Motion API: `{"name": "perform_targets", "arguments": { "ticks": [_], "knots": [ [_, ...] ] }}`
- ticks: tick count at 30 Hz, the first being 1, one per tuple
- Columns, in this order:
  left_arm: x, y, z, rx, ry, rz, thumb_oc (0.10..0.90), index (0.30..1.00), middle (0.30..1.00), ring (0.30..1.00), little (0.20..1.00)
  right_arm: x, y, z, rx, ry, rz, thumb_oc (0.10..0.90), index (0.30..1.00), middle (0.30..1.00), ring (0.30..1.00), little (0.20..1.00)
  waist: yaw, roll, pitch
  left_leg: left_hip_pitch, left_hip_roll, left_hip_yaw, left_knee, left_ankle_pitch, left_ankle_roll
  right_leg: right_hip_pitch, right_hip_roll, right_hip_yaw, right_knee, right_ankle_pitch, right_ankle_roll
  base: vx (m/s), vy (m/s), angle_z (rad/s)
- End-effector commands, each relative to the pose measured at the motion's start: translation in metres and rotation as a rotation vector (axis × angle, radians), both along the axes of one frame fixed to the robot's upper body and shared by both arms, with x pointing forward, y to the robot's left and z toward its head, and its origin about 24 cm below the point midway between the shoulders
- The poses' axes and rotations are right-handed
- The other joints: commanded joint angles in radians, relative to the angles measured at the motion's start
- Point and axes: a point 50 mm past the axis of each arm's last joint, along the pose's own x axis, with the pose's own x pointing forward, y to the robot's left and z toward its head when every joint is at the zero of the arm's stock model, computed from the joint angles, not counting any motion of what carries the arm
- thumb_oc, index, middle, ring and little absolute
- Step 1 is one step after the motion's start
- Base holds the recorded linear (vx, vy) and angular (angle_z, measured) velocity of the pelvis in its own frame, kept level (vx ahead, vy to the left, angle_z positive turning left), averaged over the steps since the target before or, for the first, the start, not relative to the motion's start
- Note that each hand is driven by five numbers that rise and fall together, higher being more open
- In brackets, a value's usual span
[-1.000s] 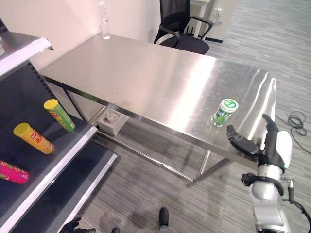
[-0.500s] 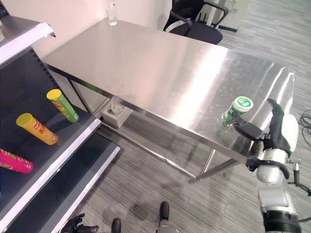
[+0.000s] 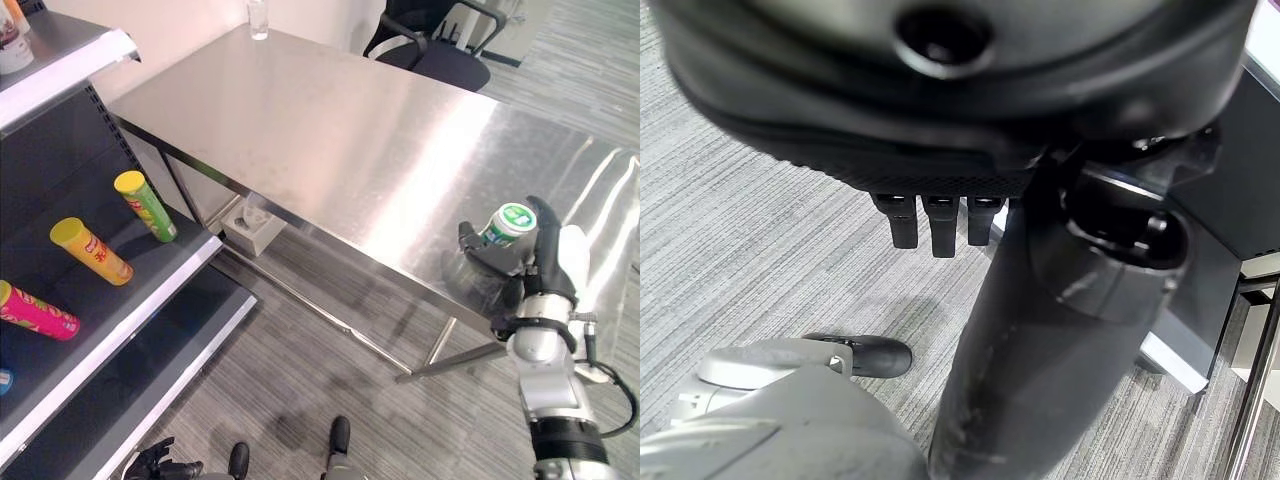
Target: Put the goods on the table back onto the shelves and tidy them up.
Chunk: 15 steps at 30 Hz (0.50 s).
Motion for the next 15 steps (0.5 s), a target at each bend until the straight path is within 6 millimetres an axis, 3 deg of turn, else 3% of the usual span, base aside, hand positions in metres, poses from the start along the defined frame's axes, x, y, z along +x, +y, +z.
{"name": "perform_targets", "arguments": {
  "ticks": [1,2,3,15],
  "knots": [
    [0.0136,0.0307,0.0117,0.096,-0.05,-0.034,0.8,0.9,0.9,0.9,0.9,0.0059,-0.0085,0.0614,-0.14,-0.184,0.01,0.701,0.752,0.752,0.752,0.752,0.009,-0.05,-0.026,-0.022,-0.033,0.067,0.002,-0.018,-0.001,0.101,0.026,-0.004,0.013,-0.153,0.051,0.0,0.0,0.0],
    [0.0137,0.0313,0.012,0.099,-0.051,-0.033,0.8,0.9,0.9,0.9,0.9,0.0053,-0.0092,0.061,-0.141,-0.181,0.006,0.525,0.488,0.488,0.488,0.488,0.008,-0.05,-0.026,-0.022,-0.033,0.067,0.002,-0.018,-0.001,0.101,0.025,-0.005,0.013,-0.153,0.051,0.0,0.0,0.0],
    [0.0134,0.0311,0.0118,0.099,-0.05,-0.03,0.8,0.9,0.9,0.9,0.9,0.0055,-0.0098,0.0614,-0.142,-0.185,0.001,0.4,0.3,0.3,0.3,0.3,0.009,-0.051,-0.026,-0.022,-0.033,0.067,0.002,-0.018,0.0,0.102,0.025,-0.004,0.013,-0.152,0.051,0.0,0.0,0.0],
    [0.0149,0.0318,0.0122,0.105,-0.049,-0.04,0.8,0.9,0.9,0.9,0.9,0.0035,-0.0094,0.0632,-0.158,-0.194,-0.004,0.4,0.3,0.3,0.3,0.3,0.007,-0.053,-0.026,-0.021,-0.032,0.068,0.002,-0.02,0.0,0.103,0.024,-0.004,0.013,-0.153,0.052,0.0,0.0,0.0]
  ]
}}
